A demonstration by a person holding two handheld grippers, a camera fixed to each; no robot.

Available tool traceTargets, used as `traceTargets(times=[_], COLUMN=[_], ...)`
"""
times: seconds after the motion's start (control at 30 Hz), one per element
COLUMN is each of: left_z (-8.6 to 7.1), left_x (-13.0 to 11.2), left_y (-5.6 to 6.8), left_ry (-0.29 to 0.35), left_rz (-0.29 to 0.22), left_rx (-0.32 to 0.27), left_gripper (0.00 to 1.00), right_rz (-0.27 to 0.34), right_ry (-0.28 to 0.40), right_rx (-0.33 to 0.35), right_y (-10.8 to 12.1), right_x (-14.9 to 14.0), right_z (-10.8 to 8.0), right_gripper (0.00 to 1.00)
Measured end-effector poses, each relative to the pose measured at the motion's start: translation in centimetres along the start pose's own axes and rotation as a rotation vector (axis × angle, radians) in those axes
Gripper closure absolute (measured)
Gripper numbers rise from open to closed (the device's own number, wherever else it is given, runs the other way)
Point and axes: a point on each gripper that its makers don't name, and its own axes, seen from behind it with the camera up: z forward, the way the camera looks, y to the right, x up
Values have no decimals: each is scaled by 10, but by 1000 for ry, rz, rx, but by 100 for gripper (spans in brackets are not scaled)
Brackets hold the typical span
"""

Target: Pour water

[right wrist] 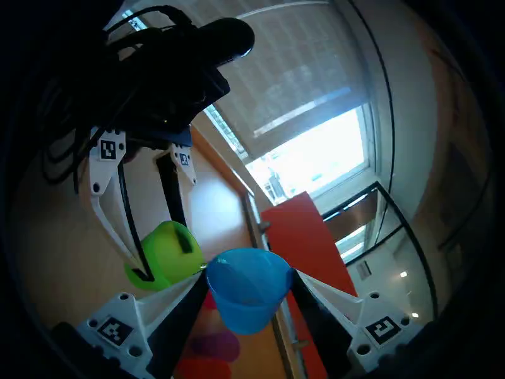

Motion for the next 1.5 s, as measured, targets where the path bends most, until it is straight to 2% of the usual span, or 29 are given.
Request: traceTargets(times=[1.2,1.5], left_z=[1,1], left_x=[1,1], left_y=[2,2], left_ry=[4,2], left_rz=[2,4], left_rx=[-1,-2], left_gripper=[14,14], right_rz=[-96,-103], right_ry=[-4,-2], right_rx=[13,14], right_y=[0,2], right_x=[4,5], right_z=[-3,-3], right_gripper=[7,7])
